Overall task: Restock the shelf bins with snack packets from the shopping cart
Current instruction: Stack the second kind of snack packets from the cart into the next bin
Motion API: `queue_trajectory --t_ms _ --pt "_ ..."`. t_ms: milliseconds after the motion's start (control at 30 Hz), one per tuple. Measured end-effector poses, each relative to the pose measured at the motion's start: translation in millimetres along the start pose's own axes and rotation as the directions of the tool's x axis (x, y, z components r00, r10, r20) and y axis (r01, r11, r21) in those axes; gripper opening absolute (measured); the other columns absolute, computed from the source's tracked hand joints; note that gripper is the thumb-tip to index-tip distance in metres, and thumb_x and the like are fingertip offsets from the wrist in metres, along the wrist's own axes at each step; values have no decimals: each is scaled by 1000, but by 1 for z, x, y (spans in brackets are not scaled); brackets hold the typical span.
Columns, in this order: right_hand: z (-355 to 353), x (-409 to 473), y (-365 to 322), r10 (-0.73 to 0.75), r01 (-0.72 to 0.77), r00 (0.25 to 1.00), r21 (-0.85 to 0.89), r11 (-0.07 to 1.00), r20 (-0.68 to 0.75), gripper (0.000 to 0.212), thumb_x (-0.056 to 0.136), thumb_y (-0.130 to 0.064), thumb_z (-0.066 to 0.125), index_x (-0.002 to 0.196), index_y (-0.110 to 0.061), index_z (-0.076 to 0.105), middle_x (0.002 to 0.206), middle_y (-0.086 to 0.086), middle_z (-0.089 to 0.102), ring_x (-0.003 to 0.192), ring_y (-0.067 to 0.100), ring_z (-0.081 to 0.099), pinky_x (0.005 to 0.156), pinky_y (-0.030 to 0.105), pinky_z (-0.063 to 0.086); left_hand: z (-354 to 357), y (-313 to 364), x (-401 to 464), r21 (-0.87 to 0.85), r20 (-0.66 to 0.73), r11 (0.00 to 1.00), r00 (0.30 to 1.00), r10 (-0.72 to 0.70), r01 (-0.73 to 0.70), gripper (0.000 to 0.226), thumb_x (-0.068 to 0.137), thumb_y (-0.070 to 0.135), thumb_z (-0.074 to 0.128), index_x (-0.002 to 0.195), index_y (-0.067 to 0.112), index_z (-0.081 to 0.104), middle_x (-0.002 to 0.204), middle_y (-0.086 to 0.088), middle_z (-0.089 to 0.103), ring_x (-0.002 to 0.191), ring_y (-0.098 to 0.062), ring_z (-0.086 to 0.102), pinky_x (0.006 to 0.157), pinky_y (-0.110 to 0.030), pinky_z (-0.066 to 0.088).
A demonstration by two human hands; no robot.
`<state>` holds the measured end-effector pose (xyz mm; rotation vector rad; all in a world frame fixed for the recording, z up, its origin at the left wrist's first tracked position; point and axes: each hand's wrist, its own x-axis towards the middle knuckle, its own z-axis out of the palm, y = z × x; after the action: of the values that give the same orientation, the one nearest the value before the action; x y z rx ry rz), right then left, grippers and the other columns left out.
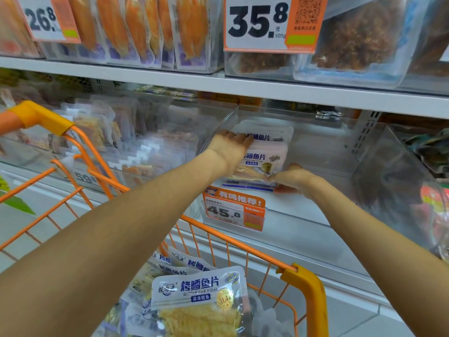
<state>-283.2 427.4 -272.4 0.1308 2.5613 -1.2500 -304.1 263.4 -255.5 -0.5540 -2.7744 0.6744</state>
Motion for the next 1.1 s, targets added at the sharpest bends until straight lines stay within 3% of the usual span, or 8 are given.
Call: queue_trajectory --t_ms 133,200,300,533,667,833,1000,1100 --pt "8 -3 2 -47 53 995 -65 996 87 38 97 -18 54 134 -13 47 134 8 53 116 26 54 100 36 47 -4 0 1 10 139 1000 990 16 -18 89 89 31 61 151 5 2 158 -15 12 142 -31 23 117 -42 19" --pt "9 -2 2 -30 41 995 -112 993 99 39 99 -24 49 136 -14 43 134 9 52 115 26 55 98 39 49 -7 3 5 27 147 999 989 -28 24 84 90 26 59 151 7 4 158 -13 13 144 -29 19 119 -43 11" --pt "5 -2 2 35 -14 993 -184 983 113 40 100 -31 46 134 -11 41 128 12 53 99 23 60 95 37 52 -10 6 8 32 132 996 987 -91 88 80 90 24 58 151 13 7 158 -9 13 146 -27 12 119 -44 4" --pt "1 0 4 93 -72 990 -190 979 106 25 95 -36 54 107 -15 45 95 5 53 72 14 57 84 29 51 -12 11 2 -68 15 991 993 -117 117 75 83 26 65 145 11 26 144 -12 32 131 -29 35 111 -38 24" --pt "1 2 7 99 -77 991 -218 973 92 22 94 -30 58 106 -15 47 84 3 55 71 14 57 80 29 51 -10 9 -2 -91 -27 990 993 -114 111 76 82 31 67 143 11 27 143 -11 35 128 -29 38 109 -37 27" --pt "0 -2 4 106 -78 989 -246 966 104 26 93 -36 59 105 -16 46 99 8 57 86 19 59 82 30 52 -11 8 -4 -98 -52 990 993 -104 99 83 78 40 72 144 14 27 141 -8 37 127 -26 41 105 -36 33" --pt "-5 -5 -4 72 -54 993 -183 982 92 24 93 -35 59 104 -16 49 101 8 56 89 21 59 79 31 53 -21 3 -10 -134 -106 980 981 -165 150 68 82 15 65 142 13 32 136 -8 45 124 -27 45 99 -35 39" --pt "-5 -4 -5 60 -46 996 -184 982 69 23 93 -34 59 105 -18 49 103 7 56 88 21 60 79 30 54 -25 5 -10 -119 -101 979 979 -179 166 63 80 10 66 135 9 36 129 -8 50 118 -26 49 96 -35 41"
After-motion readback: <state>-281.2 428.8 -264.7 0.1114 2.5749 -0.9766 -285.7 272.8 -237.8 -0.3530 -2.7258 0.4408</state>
